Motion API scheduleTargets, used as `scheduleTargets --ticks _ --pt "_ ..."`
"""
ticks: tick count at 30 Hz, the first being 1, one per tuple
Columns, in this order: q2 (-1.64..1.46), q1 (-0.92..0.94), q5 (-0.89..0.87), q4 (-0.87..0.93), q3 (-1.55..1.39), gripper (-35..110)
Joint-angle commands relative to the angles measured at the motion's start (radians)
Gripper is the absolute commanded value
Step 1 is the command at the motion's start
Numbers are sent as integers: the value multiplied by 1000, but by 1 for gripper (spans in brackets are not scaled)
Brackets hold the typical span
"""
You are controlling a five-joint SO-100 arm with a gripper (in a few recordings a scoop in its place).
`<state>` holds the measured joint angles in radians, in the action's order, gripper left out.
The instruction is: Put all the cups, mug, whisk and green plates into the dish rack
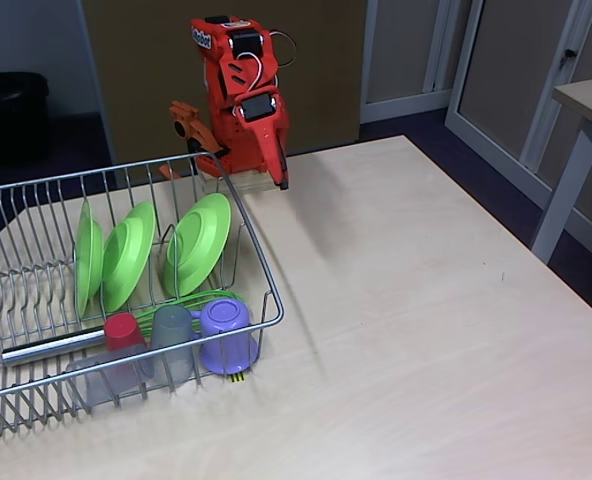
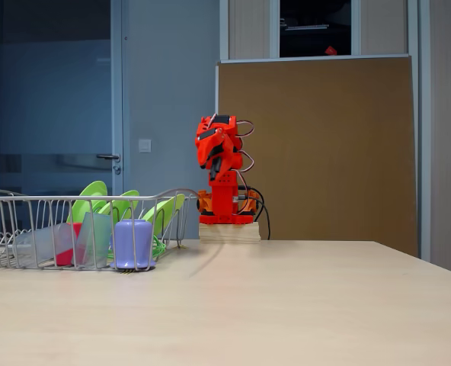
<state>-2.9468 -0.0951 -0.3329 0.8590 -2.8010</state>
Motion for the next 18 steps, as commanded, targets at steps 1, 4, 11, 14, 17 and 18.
scheduleTargets --ticks 1,4,11,14,17,18 --pt "6 -106 -20 -29 -11 13" --pt "23 -190 -141 -29 -23 2" --pt "40 -276 -129 -60 -86 0" --pt "44 -293 -25 -51 -100 0" --pt "48 -314 -20 -54 -123 0" --pt "61 -324 -28 -49 -127 0"
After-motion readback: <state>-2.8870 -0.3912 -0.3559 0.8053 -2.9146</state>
